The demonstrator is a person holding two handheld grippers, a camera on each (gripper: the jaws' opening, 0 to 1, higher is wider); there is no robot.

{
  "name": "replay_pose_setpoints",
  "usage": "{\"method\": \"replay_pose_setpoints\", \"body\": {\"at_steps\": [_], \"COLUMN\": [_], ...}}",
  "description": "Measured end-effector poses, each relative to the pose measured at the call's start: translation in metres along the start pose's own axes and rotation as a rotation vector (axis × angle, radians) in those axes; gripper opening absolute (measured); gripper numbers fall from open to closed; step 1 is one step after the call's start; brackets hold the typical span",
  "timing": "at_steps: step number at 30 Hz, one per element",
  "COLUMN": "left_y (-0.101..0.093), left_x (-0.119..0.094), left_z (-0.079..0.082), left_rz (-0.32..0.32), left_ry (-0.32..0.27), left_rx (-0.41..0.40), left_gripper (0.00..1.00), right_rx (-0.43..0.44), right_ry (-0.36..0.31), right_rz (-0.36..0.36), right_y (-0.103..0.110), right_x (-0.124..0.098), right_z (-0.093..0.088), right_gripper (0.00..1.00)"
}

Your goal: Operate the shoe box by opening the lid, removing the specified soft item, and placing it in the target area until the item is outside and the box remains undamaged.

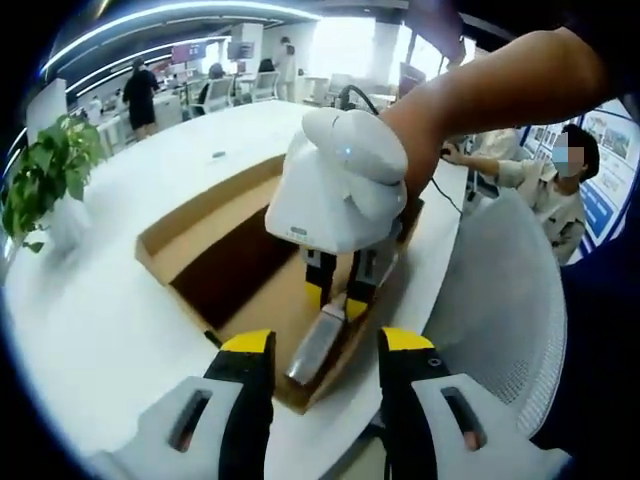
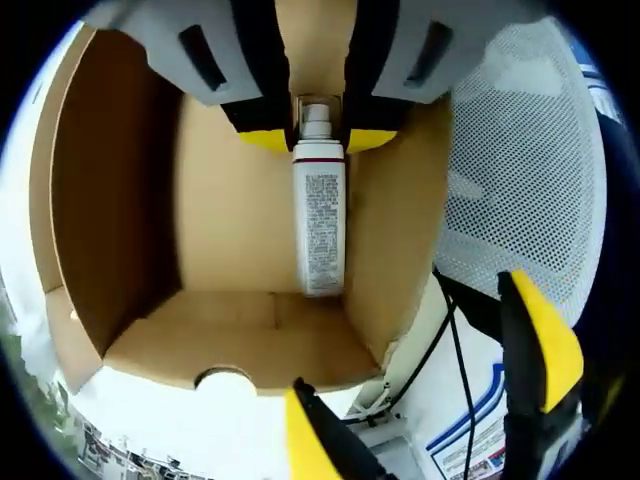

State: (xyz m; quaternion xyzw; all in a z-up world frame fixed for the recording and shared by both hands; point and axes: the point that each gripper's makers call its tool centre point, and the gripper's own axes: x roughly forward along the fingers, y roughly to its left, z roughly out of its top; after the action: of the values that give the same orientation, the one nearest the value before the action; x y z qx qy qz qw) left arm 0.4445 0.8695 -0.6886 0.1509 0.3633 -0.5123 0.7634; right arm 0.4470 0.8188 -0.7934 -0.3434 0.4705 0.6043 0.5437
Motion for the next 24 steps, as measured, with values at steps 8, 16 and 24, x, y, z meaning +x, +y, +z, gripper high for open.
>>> {"method": "replay_pose_setpoints", "body": {"at_steps": [8, 16, 24], "left_y": [0.001, 0.005, 0.002], "left_x": [0.009, 0.027, 0.064], "left_z": [0.011, 0.028, 0.035], "left_rz": [-0.001, -0.01, -0.073], "left_ry": [0.013, 0.037, 0.136], "left_rx": [0.025, 0.075, 0.183], "left_gripper": [0.4, 0.4, 0.39], "right_rx": [0.038, 0.079, 0.108], "right_ry": [0.015, -0.025, -0.079], "right_rz": [-0.028, -0.026, -0.052], "right_y": [-0.016, -0.021, -0.021], "right_x": [-0.014, -0.025, -0.04], "right_z": [-0.033, -0.046, -0.05], "right_gripper": [0.17, 0.17, 0.2]}}
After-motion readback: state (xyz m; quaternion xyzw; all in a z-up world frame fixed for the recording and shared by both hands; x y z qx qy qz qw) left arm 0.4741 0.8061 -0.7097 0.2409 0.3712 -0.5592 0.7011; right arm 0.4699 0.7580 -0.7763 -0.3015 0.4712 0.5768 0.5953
